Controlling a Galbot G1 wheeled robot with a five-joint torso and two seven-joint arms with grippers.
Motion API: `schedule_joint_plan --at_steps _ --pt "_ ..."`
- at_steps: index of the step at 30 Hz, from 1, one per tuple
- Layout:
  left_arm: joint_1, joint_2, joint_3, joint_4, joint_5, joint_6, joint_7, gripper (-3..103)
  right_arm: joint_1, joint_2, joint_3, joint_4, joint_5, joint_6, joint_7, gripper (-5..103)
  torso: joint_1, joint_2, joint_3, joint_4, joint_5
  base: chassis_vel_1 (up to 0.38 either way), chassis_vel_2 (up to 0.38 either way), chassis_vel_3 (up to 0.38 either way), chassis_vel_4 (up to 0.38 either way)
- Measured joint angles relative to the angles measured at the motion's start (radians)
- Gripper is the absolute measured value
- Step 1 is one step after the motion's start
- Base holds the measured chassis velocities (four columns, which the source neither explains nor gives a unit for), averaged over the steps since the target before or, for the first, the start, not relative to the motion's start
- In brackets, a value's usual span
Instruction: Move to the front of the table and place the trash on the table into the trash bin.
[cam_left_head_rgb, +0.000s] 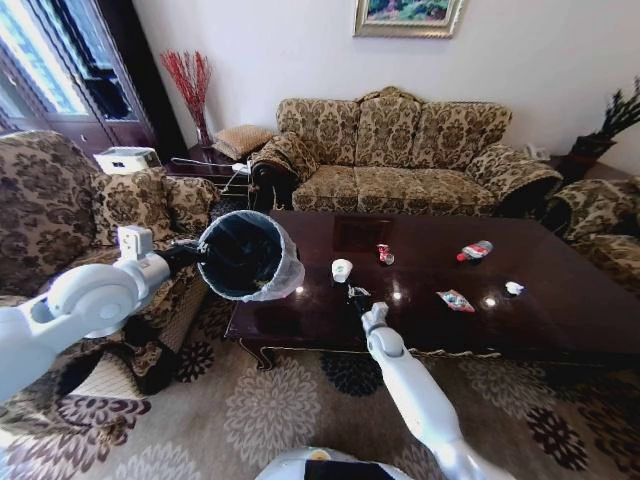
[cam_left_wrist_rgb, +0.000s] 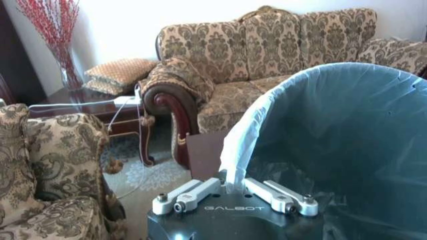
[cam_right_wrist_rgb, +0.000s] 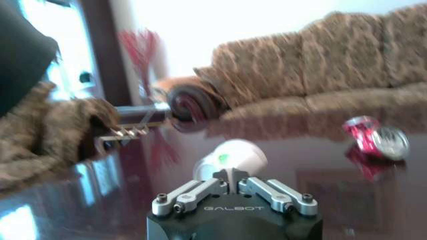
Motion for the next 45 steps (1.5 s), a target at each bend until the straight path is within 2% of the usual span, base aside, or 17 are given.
schedule_joint_plan --at_steps 3,4,5,7,8,9,12,17,20,24,26,32,35,37,39,43,45 --pt "0.003 0.000 0.000 0.000 0.003 -0.003 0.002 0 0.011 -0.005 0.005 -0.001 0.000 0.056 -0.052 17 0.000 0.000 0.000 -0.0003 0.0000 0.000 0.000 0.000 0.000" --pt "0.003 0.000 0.000 0.000 0.003 -0.003 0.002 0 0.011 -0.005 0.005 -0.001 0.000 0.056 -0.052 17 0.000 0.000 0.000 -0.0003 0.0000 0.000 0.000 0.000 0.000" --pt "0.005 0.000 0.001 0.000 0.005 -0.004 0.002 0 0.030 0.009 0.004 -0.015 0.008 0.060 -0.048 22 0.000 0.000 0.000 0.0000 -0.0001 0.000 0.000 0.000 0.000" --pt "0.007 0.001 0.003 -0.003 0.007 -0.005 0.003 0 0.064 0.040 0.001 -0.054 0.013 0.059 -0.035 22 0.000 0.000 0.000 0.0005 0.0001 0.000 0.000 0.000 0.000" --pt "0.007 0.002 0.004 -0.005 0.008 -0.005 0.004 0 0.081 0.055 0.000 -0.076 0.011 0.058 -0.031 33 0.000 0.000 0.000 0.0006 0.0000 0.000 0.000 0.000 0.000" --pt "0.007 0.002 0.004 -0.005 0.008 -0.005 0.004 0 0.081 0.055 0.000 -0.076 0.011 0.058 -0.031 33 0.000 0.000 0.000 0.0006 0.0000 0.000 0.000 0.000 0.000" --pt "0.009 0.004 0.004 -0.004 0.008 -0.006 0.008 0 0.125 0.093 -0.003 -0.135 -0.005 0.042 -0.012 49 0.000 0.000 0.000 0.0005 0.0000 0.000 0.000 0.000 0.000" --pt "0.013 0.002 0.005 0.002 0.011 -0.009 0.013 0 0.163 0.111 -0.006 -0.187 -0.026 0.032 -0.011 61 0.000 0.000 0.000 -0.0002 0.0000 0.000 0.000 0.000 0.000" --pt "0.019 -0.001 0.008 0.005 0.018 -0.015 0.016 0 0.190 0.131 -0.007 -0.235 -0.056 0.031 -0.001 72 0.000 0.000 0.000 0.0001 0.0000 0.000 0.000 0.000 0.000" --pt "0.021 -0.003 0.010 0.009 0.021 -0.020 0.023 0 0.229 0.174 -0.010 -0.322 -0.115 0.033 0.042 93 0.000 0.000 0.000 0.0003 -0.0001 0.000 0.000 0.000 0.000" --pt "0.021 -0.002 0.010 0.011 0.021 -0.021 0.025 0 0.237 0.186 -0.012 -0.338 -0.117 0.032 0.054 97 0.000 0.000 0.000 0.0002 -0.0002 0.000 0.000 0.000 0.000" --pt "0.027 0.004 0.011 0.016 0.021 -0.027 0.031 0 0.263 0.209 -0.015 -0.384 -0.101 0.026 0.083 101 0.000 0.000 0.000 0.0002 0.0000 0.000 0.000 0.000 0.000" --pt "0.027 0.004 0.011 0.017 0.021 -0.030 0.031 0 0.270 0.212 -0.015 -0.396 -0.100 0.026 0.092 97 0.000 0.000 0.000 0.0000 0.0000 0.000 0.000 0.000 0.000" --pt "0.028 0.004 0.013 0.022 0.021 -0.034 0.032 0 0.277 0.217 -0.015 -0.411 -0.101 0.026 0.100 89 0.000 0.000 0.000 0.0001 0.0000 0.000 0.000 0.000 0.000" --pt "0.028 0.003 0.013 0.023 0.021 -0.035 0.032 0 0.278 0.217 -0.015 -0.413 -0.101 0.026 0.103 89 0.000 0.000 0.000 0.0002 0.0000 0.000 0.000 0.000 0.000" --pt "0.030 0.000 0.014 0.024 0.021 -0.041 0.033 0 0.280 0.217 -0.014 -0.419 -0.102 0.024 0.108 70 0.000 0.000 0.000 0.0002 0.0000 0.000 0.000 0.000 0.000" --pt "0.030 -0.001 0.014 0.024 0.021 -0.041 0.033 0 0.281 0.217 -0.014 -0.420 -0.103 0.024 0.109 70 0.000 0.000 0.000 0.0001 0.0000 0.000 0.000 0.000 0.000"
